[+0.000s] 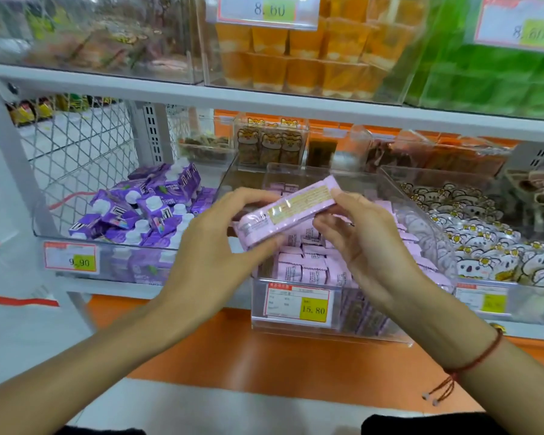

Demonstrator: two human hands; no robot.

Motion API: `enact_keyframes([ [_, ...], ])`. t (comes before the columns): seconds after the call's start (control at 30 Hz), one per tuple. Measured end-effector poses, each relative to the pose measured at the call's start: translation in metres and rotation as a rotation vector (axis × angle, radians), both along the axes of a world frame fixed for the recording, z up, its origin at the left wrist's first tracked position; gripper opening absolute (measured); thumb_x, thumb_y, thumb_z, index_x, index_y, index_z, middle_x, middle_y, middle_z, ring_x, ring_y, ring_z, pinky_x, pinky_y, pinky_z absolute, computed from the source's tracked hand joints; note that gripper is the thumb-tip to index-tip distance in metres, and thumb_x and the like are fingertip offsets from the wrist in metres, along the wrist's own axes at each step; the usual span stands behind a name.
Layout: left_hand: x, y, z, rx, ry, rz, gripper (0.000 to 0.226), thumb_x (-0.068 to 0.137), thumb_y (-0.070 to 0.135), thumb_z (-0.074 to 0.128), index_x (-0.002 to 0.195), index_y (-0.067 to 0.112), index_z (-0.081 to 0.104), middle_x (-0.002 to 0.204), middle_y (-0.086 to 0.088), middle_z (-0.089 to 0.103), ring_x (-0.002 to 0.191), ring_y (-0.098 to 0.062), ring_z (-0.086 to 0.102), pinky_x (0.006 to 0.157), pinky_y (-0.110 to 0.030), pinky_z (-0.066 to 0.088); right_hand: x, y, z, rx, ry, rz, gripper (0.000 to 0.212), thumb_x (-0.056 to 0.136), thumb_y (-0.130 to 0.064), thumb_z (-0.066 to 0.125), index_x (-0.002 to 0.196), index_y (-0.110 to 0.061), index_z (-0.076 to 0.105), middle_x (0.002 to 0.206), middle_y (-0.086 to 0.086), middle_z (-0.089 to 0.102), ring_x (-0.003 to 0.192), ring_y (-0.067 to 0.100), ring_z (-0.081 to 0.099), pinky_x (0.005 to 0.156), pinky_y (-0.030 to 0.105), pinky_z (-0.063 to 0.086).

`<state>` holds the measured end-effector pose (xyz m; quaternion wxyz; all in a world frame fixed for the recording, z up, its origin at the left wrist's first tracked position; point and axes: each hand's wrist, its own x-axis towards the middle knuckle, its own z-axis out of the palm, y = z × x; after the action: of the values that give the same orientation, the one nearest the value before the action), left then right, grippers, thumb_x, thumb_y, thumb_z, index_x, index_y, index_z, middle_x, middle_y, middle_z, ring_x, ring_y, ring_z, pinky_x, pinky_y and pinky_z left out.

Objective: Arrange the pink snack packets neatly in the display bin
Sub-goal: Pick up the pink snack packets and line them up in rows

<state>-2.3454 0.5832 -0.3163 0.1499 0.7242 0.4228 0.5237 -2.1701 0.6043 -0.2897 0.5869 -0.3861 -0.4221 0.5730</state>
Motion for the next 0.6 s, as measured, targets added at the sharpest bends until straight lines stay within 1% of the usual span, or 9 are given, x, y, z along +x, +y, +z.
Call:
enact_keyframes([
  [0.07, -0.003, 0.002, 0.007, -0.139, -0.160, -0.026, 0.031, 0.077, 0.022, 0.075, 0.105, 0.032, 0.066, 0.096, 0.018, 0.071, 0.085, -0.001, 0.066, 0.072, -0.013, 0.050, 0.004, 0.002, 0.001, -0.049, 0.024, 0.087, 0.017, 0.091, -0.025, 0.058, 0.091, -0.010, 0.067, 0.068, -0.002, 0.065, 0.063, 0.009, 0.065, 0.064, 0.018, 0.055],
  [0.1, -0.004, 0.002, 0.010, -0.261, -0.264, -0.057, 0.026, 0.077, 0.025, 0.073, 0.102, 0.031, 0.068, 0.092, 0.014, 0.073, 0.080, -0.006, 0.069, 0.066, -0.016, 0.053, 0.007, 0.004, 0.001, -0.034, -0.027, 0.124, 0.019, 0.087, -0.031, 0.062, 0.095, -0.015, 0.067, 0.076, -0.003, 0.067, 0.068, 0.011, 0.067, 0.068, 0.021, 0.056],
  [0.17, -0.006, 0.002, 0.011, -0.505, -0.440, -0.106, 0.022, 0.074, 0.037, 0.069, 0.095, 0.029, 0.071, 0.089, 0.008, 0.075, 0.075, -0.011, 0.072, 0.052, -0.017, 0.052, 0.011, 0.005, -0.001, 0.033, -0.180, 0.193, 0.043, 0.075, -0.043, 0.068, 0.112, -0.022, 0.062, 0.102, -0.006, 0.066, 0.083, 0.010, 0.069, 0.077, 0.026, 0.056],
  [0.2, -0.007, 0.002, 0.011, -0.593, -0.496, -0.106, 0.025, 0.070, 0.042, 0.069, 0.091, 0.029, 0.072, 0.090, 0.006, 0.075, 0.074, -0.013, 0.073, 0.048, -0.017, 0.051, 0.011, 0.005, -0.001, 0.060, -0.228, 0.224, 0.051, 0.071, -0.044, 0.069, 0.117, -0.024, 0.060, 0.107, -0.008, 0.065, 0.087, 0.009, 0.069, 0.077, 0.024, 0.055],
  [0.27, -0.009, 0.002, 0.010, -0.680, -0.545, -0.080, 0.032, 0.063, 0.052, 0.068, 0.084, 0.028, 0.074, 0.091, 0.005, 0.075, 0.072, -0.014, 0.073, 0.044, -0.016, 0.048, 0.008, 0.004, -0.004, 0.107, -0.289, 0.272, 0.048, 0.071, -0.037, 0.069, 0.115, -0.019, 0.063, 0.104, -0.005, 0.070, 0.087, 0.008, 0.069, 0.074, 0.018, 0.053],
  [0.37, -0.009, 0.005, 0.011, -0.748, -0.518, -0.102, 0.056, 0.061, 0.070, 0.048, 0.086, 0.026, 0.073, 0.086, -0.001, 0.076, 0.071, -0.014, 0.073, 0.041, -0.018, 0.048, 0.003, 0.003, -0.006, 0.081, -0.283, 0.235, 0.033, 0.074, -0.032, 0.068, 0.100, -0.011, 0.068, 0.091, -0.001, 0.074, 0.079, 0.005, 0.068, 0.070, 0.012, 0.051],
  [0.47, -0.011, 0.008, 0.015, -0.735, -0.483, -0.114, 0.075, 0.050, 0.081, 0.032, 0.083, 0.031, 0.076, 0.085, 0.005, 0.075, 0.070, -0.006, 0.070, 0.041, -0.021, 0.048, 0.002, 0.004, -0.008, -0.003, -0.192, 0.217, 0.020, 0.078, -0.029, 0.067, 0.085, -0.010, 0.069, 0.083, 0.002, 0.073, 0.075, 0.006, 0.069, 0.065, 0.010, 0.052],
  [0.53, -0.014, 0.007, 0.014, -0.629, -0.392, -0.066, 0.072, 0.054, 0.081, 0.042, 0.100, 0.035, 0.071, 0.095, 0.011, 0.073, 0.081, 0.001, 0.066, 0.049, -0.018, 0.049, 0.001, 0.003, -0.007, 0.010, -0.192, 0.202, 0.018, 0.076, -0.029, 0.068, 0.082, -0.012, 0.068, 0.083, 0.004, 0.073, 0.074, 0.008, 0.069, 0.064, 0.010, 0.052],
  [0.6, -0.016, 0.003, 0.012, -0.436, -0.234, -0.052, 0.050, 0.066, 0.065, 0.066, 0.109, 0.040, 0.066, 0.104, 0.017, 0.068, 0.095, 0.005, 0.061, 0.064, -0.011, 0.050, 0.000, -0.001, -0.005, 0.082, -0.235, 0.165, 0.025, 0.071, -0.031, 0.070, 0.088, -0.013, 0.069, 0.083, 0.002, 0.074, 0.075, 0.010, 0.070, 0.065, 0.012, 0.052],
])
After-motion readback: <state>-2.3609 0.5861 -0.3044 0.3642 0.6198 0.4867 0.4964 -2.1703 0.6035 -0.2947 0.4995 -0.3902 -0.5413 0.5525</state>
